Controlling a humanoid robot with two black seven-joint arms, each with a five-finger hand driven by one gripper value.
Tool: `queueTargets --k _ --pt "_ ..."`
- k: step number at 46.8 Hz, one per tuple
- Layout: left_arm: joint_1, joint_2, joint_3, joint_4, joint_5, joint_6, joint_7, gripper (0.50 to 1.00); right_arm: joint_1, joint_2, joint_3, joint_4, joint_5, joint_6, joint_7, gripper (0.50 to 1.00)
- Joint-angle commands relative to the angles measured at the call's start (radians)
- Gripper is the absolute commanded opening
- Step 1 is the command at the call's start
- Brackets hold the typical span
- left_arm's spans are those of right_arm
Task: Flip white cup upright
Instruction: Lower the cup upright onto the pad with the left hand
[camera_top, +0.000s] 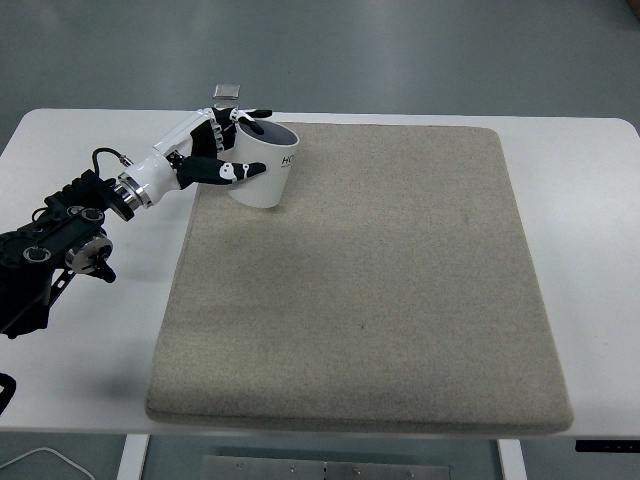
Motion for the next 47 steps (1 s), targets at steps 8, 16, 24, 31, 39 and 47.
queueTargets --k 8,16,24,31,39,47 --pt "0.005 0.000 0.021 -0.026 0.000 0.098 0.000 0.500 0.000 0.000 -0.001 0.000 0.000 0.000 -0.002 0.930" --pt "0.002 -0.003 0.021 -0.066 0.000 0.191 0.000 0.500 0.000 0.000 -0.001 0.000 0.001 0.000 0.000 0.930" --pt "0.013 -0.026 0.027 -0.069 0.042 0.226 0.000 0.500 0.000 0.000 -0.001 0.000 0.000 0.000 0.000 0.930" --pt "0.038 -0.027 0.027 -0.066 0.062 0.243 0.000 0.500 0.000 0.000 0.001 0.000 0.000 0.000 0.000 0.930" --pt "0.047 -0.035 0.026 -0.064 0.062 0.243 0.000 0.500 0.000 0.000 0.001 0.000 0.000 0.000 0.000 0.930" --pt "0.048 -0.064 0.026 -0.063 0.060 0.246 0.000 0.501 0.000 0.000 -0.001 0.000 0.001 0.000 0.000 0.930"
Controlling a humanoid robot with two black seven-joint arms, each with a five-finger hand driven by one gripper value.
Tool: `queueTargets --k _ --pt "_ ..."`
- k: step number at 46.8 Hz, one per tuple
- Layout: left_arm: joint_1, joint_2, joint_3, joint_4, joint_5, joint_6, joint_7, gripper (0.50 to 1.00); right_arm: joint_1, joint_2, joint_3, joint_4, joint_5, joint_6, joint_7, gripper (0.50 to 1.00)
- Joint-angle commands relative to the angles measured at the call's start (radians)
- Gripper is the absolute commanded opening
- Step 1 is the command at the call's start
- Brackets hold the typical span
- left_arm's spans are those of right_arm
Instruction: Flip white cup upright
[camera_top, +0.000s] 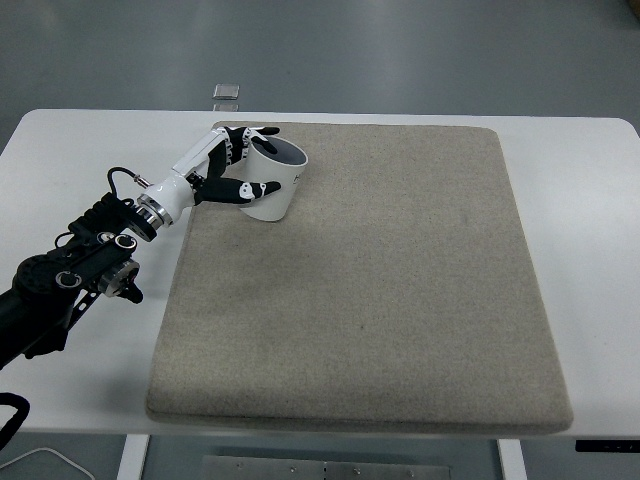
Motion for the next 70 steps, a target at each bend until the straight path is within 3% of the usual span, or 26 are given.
queueTargets --k 1,5,11,15,18,24,28,62,70 --pt "0.001 -0.016 0.001 0.000 -0.001 0.004 0.000 0.527 0.000 0.000 0.000 0.000 0.000 0.000 0.000 0.930" --pt "0.001 -0.022 0.000 0.001 -0.001 0.011 0.000 0.595 0.000 0.000 0.001 0.000 0.000 0.000 0.000 0.930" --pt "0.001 -0.022 0.000 0.000 -0.012 0.011 0.000 0.748 0.000 0.000 -0.001 0.000 0.000 0.000 0.000 0.930" --pt "0.002 -0.022 -0.003 0.001 -0.015 0.011 0.000 0.795 0.000 0.000 -0.001 0.000 0.000 0.000 0.000 0.930" --pt "0.004 -0.022 -0.005 0.000 -0.015 0.011 0.000 0.882 0.000 0.000 0.001 0.000 0.001 0.000 0.000 0.930" --pt "0.013 -0.022 -0.011 -0.003 -0.015 0.011 0.000 0.971 0.000 0.000 0.001 0.000 0.000 0.000 0.000 0.930" --pt "0.019 -0.022 -0.016 -0.005 -0.015 0.011 0.000 0.992 0.000 0.000 0.001 0.000 0.001 0.000 0.000 0.930" --pt "0.004 0.022 -0.103 -0.054 -0.076 -0.006 0.000 0.994 0.000 0.000 0.001 0.000 0.000 0.000 0.000 0.930" --pt "-0.028 0.028 -0.118 -0.054 -0.139 -0.045 0.000 0.994 0.000 0.000 -0.001 0.000 0.001 0.000 0.000 0.930"
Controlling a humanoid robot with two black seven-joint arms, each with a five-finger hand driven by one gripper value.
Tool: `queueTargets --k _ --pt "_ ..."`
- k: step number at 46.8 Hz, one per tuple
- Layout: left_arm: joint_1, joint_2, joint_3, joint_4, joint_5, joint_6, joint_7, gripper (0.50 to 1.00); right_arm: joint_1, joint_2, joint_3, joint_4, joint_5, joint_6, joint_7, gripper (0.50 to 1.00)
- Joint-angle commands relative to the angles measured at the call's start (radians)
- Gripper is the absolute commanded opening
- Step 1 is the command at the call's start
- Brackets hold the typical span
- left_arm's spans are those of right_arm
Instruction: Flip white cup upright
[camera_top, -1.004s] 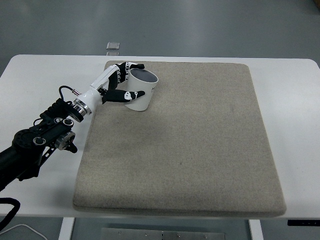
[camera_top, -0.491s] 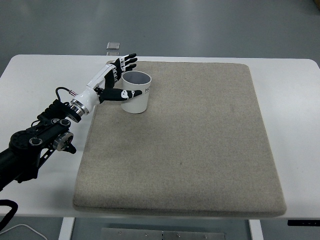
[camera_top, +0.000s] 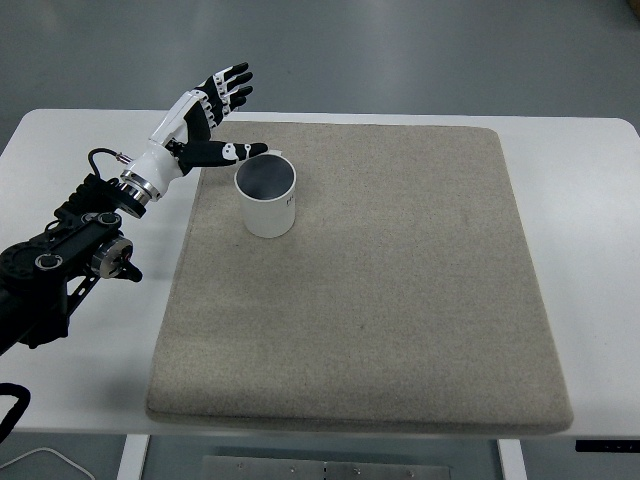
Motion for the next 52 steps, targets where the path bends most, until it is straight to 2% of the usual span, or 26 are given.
queueTargets --k 1,6,12,25,44,52 --pt "-0.023 0.005 -0.001 0.003 -0.039 -0.016 0.000 0.994 0.000 0.000 -0.001 0.000 0.000 0.000 0.000 0.930" --pt "-0.064 0.005 0.016 0.018 -0.128 -0.017 0.000 0.994 0.000 0.000 0.000 0.000 0.000 0.000 0.000 0.930" --pt "-0.106 -0.014 0.019 0.113 -0.168 -0.017 0.000 0.992 0.000 0.000 0.000 0.000 0.000 0.000 -0.002 0.930" --pt "-0.209 -0.181 0.031 0.428 -0.286 -0.017 0.000 0.992 0.000 0.000 -0.001 0.000 0.000 0.000 0.000 0.930" --pt "-0.206 -0.192 0.030 0.440 -0.478 -0.026 0.000 0.990 0.000 0.000 0.000 0.000 0.000 0.000 0.000 0.930" --pt "-0.206 -0.190 0.024 0.442 -0.598 -0.026 0.258 0.990 0.000 0.000 0.004 0.000 0.002 0.000 0.000 0.930"
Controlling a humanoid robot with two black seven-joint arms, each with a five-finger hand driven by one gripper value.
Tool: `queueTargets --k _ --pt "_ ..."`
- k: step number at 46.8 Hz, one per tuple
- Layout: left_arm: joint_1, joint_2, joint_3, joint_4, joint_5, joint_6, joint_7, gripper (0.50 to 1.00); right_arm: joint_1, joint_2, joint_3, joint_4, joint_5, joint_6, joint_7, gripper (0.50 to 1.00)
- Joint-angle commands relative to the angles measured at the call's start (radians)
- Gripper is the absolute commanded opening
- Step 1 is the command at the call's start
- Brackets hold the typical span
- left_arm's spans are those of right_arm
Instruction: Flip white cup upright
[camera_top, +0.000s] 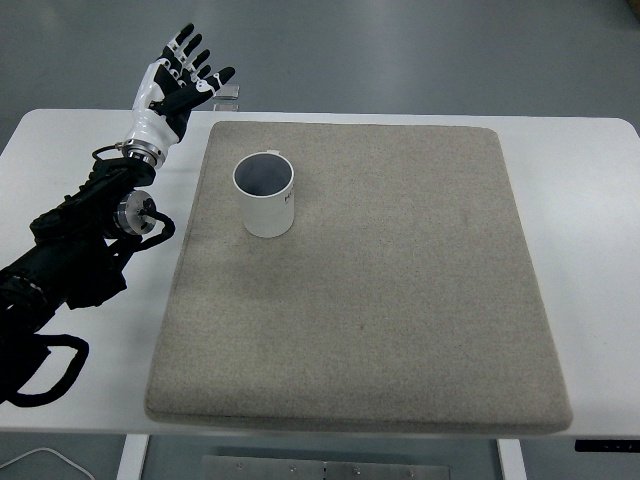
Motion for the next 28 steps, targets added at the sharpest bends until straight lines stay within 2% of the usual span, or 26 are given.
queueTargets --k 1,6,11,17,28 --pt "-0.001 0.000 -0.009 0.003 -0.062 0.000 0.112 0.992 0.000 0.000 0.005 0.000 0.001 0.000 0.000 0.930" --pt "0.001 0.000 -0.009 0.007 -0.154 0.000 0.218 0.992 0.000 0.000 0.005 0.000 -0.001 0.000 0.000 0.930" --pt "-0.001 0.003 -0.014 0.007 -0.227 0.000 0.278 0.992 0.000 0.000 0.002 0.000 -0.001 0.000 0.000 0.930" --pt "0.001 0.002 -0.014 0.004 -0.321 -0.011 0.309 0.992 0.000 0.000 0.000 0.000 -0.001 0.000 0.000 0.930" --pt "-0.001 0.005 -0.017 0.010 -0.465 -0.126 0.333 0.994 0.000 0.000 0.000 0.000 0.000 0.000 0.000 0.930"
